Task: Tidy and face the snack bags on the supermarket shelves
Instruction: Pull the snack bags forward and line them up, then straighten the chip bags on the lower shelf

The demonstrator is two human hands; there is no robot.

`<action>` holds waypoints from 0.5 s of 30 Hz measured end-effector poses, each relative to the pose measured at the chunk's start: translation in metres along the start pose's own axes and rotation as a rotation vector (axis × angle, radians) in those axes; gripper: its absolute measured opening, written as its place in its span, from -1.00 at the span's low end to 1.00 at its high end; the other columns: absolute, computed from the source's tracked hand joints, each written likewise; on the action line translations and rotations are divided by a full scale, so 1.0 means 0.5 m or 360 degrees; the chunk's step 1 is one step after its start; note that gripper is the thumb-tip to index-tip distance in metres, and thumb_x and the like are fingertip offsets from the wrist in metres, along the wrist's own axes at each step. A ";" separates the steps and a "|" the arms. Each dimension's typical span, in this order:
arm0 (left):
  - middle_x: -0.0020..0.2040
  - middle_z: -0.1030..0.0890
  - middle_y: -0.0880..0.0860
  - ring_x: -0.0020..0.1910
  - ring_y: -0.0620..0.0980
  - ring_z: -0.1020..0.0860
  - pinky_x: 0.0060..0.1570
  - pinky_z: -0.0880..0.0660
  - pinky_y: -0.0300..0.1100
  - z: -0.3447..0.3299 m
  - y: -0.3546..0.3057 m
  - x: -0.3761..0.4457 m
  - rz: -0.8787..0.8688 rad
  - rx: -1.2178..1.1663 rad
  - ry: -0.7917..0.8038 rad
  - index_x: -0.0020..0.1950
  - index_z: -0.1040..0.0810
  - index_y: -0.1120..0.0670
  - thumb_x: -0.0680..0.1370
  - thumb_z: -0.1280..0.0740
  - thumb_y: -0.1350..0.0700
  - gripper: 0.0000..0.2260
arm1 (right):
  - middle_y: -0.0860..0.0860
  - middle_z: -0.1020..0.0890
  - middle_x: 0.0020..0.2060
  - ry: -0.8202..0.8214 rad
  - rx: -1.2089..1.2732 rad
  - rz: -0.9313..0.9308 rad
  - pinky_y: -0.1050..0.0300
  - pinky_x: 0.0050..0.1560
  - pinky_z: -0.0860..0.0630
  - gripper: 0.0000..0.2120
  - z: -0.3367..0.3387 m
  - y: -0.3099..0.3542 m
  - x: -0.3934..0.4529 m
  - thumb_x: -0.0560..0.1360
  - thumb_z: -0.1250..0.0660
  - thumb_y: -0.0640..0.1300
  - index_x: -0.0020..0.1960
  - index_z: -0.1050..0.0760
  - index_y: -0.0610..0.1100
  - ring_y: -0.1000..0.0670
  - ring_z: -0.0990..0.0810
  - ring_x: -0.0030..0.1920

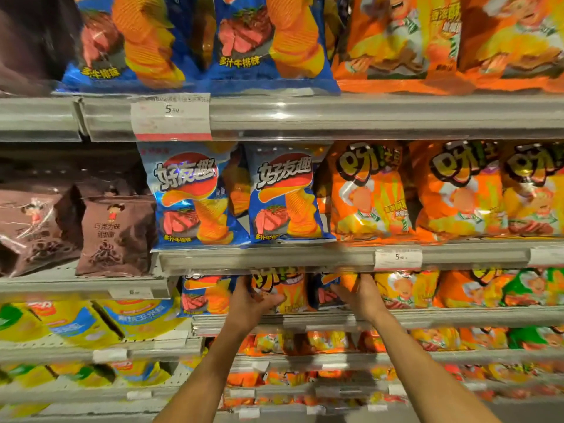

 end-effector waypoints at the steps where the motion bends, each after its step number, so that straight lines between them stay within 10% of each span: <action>1: -0.12 -0.69 0.19 -0.17 0.10 -0.70 -0.18 -0.63 -0.10 -0.007 0.014 0.007 0.0038 -0.0002 0.0014 0.28 -0.41 0.15 0.34 -0.61 0.25 -0.40 | 0.19 -0.66 -0.06 0.0076 -0.0016 -0.0015 0.16 -0.01 -0.52 -0.68 -0.008 -0.011 0.013 0.45 -0.56 -0.20 0.03 -0.57 0.17 0.10 -0.65 -0.01; 4: -0.29 -0.66 0.02 -0.29 -0.02 -0.65 -0.22 -0.60 -0.22 -0.023 0.047 0.027 0.0117 0.0031 0.0031 0.24 -0.42 0.13 0.29 -0.64 0.24 -0.38 | -0.06 -0.73 -0.02 0.0201 -0.0013 -0.0168 -0.13 0.09 -0.61 -0.77 -0.024 -0.057 0.044 0.46 -0.56 -0.15 0.10 -0.65 -0.11 -0.11 -0.69 0.04; 8: -0.03 -0.65 0.13 -0.22 -0.08 -0.65 -0.19 -0.58 -0.26 -0.025 0.062 0.046 0.0132 0.0027 0.0006 0.30 -0.43 0.13 0.25 -0.68 0.18 -0.30 | -0.15 -0.72 0.01 0.0262 0.0285 -0.0301 0.06 0.09 -0.65 -0.75 -0.036 -0.084 0.067 0.45 -0.53 -0.31 0.10 -0.62 -0.21 -0.05 -0.69 0.02; 15: -0.18 -0.70 0.04 -0.27 -0.06 -0.66 -0.17 -0.61 -0.16 -0.024 0.051 0.044 0.0165 0.0003 -0.0047 0.24 -0.46 0.13 0.18 -0.68 0.04 -0.28 | 0.25 -0.72 -0.28 0.0071 0.0447 -0.0187 0.45 -0.33 -0.52 -0.78 -0.031 -0.074 0.042 0.39 -0.62 -0.17 -0.07 -0.64 0.02 0.26 -0.69 -0.26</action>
Point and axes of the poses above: each hand's wrist, its own x-axis towards the middle knuckle, its own z-axis out of the back of the hand, y = z × x, the point moved 8 cm from there along x, towards the middle knuckle
